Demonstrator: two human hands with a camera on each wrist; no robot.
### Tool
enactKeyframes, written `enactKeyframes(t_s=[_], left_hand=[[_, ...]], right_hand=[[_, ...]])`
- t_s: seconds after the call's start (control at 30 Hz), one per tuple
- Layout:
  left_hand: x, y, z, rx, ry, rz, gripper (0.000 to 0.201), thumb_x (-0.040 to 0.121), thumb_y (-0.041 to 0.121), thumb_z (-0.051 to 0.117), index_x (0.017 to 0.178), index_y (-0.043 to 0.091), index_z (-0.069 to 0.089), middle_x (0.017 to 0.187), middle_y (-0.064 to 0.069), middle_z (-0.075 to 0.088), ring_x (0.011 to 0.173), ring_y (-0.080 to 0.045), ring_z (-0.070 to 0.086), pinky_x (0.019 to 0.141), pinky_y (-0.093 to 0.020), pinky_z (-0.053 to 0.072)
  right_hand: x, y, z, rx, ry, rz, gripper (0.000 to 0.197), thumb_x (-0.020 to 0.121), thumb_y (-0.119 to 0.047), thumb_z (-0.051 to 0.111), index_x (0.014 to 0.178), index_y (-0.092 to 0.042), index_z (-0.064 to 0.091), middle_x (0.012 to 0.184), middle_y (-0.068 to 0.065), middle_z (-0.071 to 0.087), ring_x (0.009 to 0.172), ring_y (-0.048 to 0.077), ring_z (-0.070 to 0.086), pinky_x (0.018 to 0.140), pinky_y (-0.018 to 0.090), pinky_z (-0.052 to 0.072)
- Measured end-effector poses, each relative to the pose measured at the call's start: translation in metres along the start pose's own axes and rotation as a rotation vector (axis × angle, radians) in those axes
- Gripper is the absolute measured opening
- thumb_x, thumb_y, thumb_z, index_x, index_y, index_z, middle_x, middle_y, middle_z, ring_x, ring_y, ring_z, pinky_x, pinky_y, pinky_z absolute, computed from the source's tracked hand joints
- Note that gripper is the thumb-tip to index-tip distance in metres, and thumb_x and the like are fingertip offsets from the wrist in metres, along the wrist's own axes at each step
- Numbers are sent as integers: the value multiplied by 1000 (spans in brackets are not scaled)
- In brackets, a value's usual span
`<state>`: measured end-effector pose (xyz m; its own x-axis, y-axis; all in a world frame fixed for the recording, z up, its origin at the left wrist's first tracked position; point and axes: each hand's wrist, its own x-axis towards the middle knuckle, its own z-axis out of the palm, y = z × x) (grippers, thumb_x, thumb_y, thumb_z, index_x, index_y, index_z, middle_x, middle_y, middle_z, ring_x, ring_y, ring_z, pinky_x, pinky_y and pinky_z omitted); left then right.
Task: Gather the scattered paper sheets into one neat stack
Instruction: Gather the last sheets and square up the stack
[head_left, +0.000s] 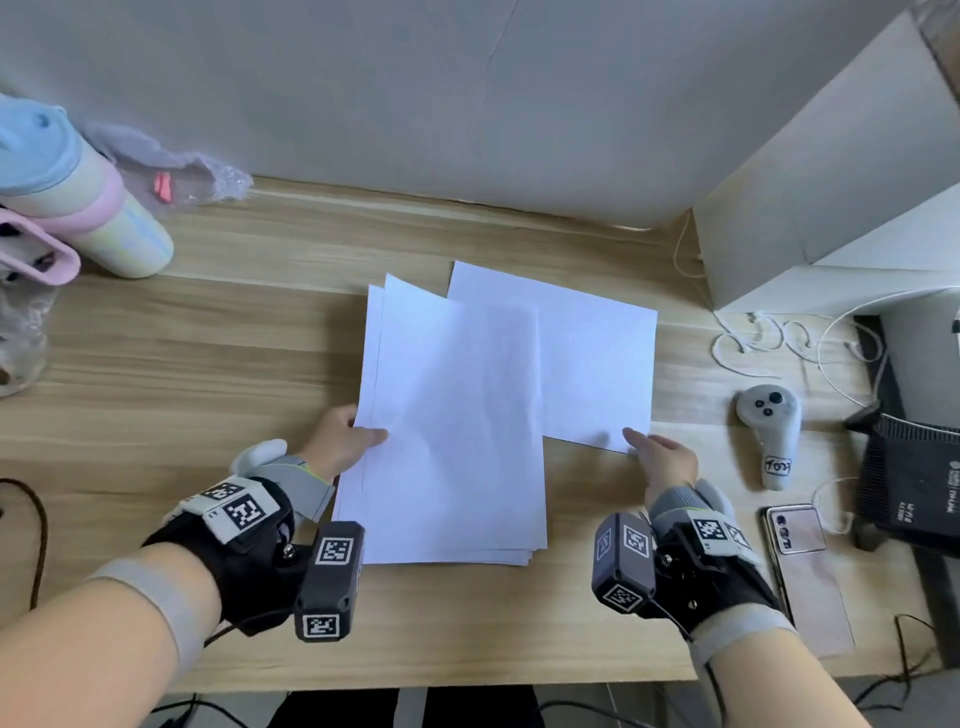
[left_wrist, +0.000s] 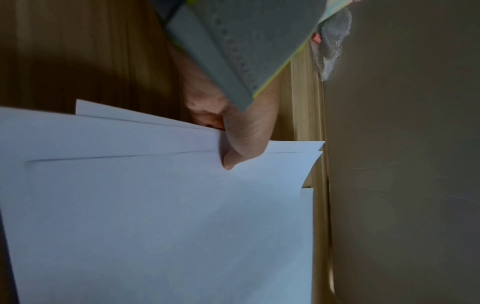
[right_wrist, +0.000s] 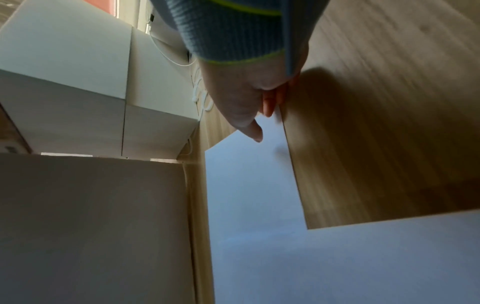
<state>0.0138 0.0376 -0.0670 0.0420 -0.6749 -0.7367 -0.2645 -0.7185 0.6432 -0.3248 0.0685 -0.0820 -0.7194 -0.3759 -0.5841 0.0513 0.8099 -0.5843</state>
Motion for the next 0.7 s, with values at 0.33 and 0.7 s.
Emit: enactKeyframes(t_s=[0.33, 0.7], left_hand=[[3, -6, -2, 60, 11, -56, 35, 87, -1, 58, 122, -3, 55, 127, -21, 59, 98, -24, 56, 87, -34, 44], [-9, -8, -15, 157, -85, -99, 38, 88, -1, 54, 126, -2, 51, 128, -20, 58, 109, -32, 58, 98, -41, 45]], right_hand=[[-19, -1, 24, 275, -382, -20, 29, 85, -10, 65, 112, -5, 59, 108, 14, 66, 92, 30, 65, 86, 34, 54], [-56, -66, -1, 334, -64, -527, 23, 94, -24, 49, 99, -6, 62, 81, 1, 58, 81, 15, 55, 71, 29, 52]])
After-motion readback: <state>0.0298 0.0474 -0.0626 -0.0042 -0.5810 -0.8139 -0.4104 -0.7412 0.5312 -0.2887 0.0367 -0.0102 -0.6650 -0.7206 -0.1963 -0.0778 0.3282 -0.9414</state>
